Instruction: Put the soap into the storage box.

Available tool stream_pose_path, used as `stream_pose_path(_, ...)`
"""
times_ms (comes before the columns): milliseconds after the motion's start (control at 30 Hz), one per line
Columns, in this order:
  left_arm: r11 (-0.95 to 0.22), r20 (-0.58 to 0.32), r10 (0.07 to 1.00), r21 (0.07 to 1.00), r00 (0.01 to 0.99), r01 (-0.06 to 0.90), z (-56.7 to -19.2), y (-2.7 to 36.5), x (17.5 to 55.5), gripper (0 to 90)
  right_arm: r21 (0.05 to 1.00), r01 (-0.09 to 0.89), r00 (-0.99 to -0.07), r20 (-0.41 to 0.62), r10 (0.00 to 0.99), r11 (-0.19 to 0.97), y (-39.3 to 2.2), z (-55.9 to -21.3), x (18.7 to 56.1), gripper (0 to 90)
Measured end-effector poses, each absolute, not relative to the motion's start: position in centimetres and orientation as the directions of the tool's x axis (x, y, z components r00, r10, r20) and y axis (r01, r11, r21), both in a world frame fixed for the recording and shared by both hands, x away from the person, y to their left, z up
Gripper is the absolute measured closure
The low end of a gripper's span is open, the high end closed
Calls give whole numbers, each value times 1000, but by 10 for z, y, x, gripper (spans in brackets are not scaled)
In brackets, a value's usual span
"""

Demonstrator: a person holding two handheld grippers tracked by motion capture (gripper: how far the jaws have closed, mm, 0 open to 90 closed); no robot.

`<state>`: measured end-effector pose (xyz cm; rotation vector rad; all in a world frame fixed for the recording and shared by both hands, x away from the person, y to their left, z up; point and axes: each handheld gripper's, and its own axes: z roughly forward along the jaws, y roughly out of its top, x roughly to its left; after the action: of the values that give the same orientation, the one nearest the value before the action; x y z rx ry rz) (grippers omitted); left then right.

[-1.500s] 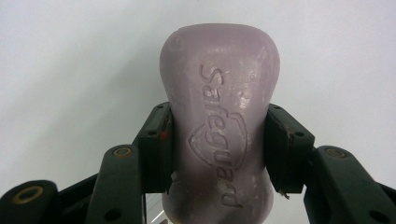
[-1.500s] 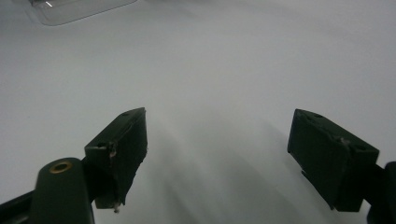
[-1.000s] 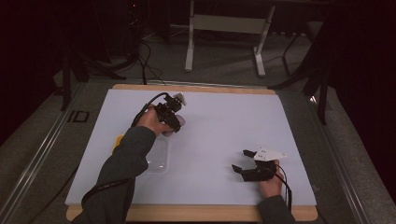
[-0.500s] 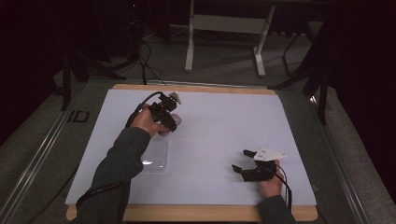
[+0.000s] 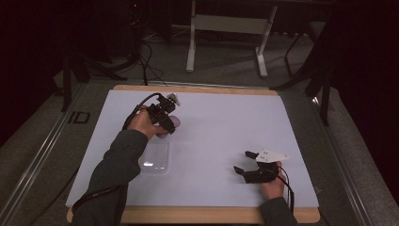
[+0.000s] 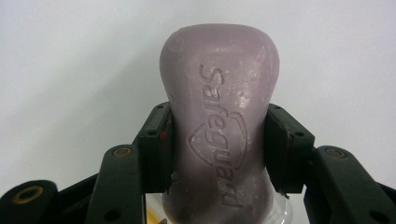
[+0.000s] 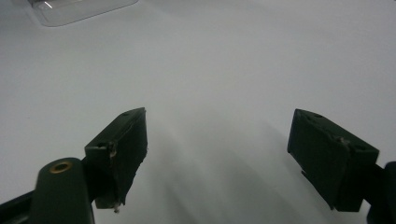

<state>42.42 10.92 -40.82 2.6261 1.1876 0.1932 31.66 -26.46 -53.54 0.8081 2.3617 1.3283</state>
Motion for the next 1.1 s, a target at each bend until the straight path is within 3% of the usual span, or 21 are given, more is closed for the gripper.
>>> stream_pose_path(1100, -583, 24, 796, 299, 605, 756, -407, 149, 405, 498, 853, 315, -794, -5, 608, 417, -264, -536, 316, 196)
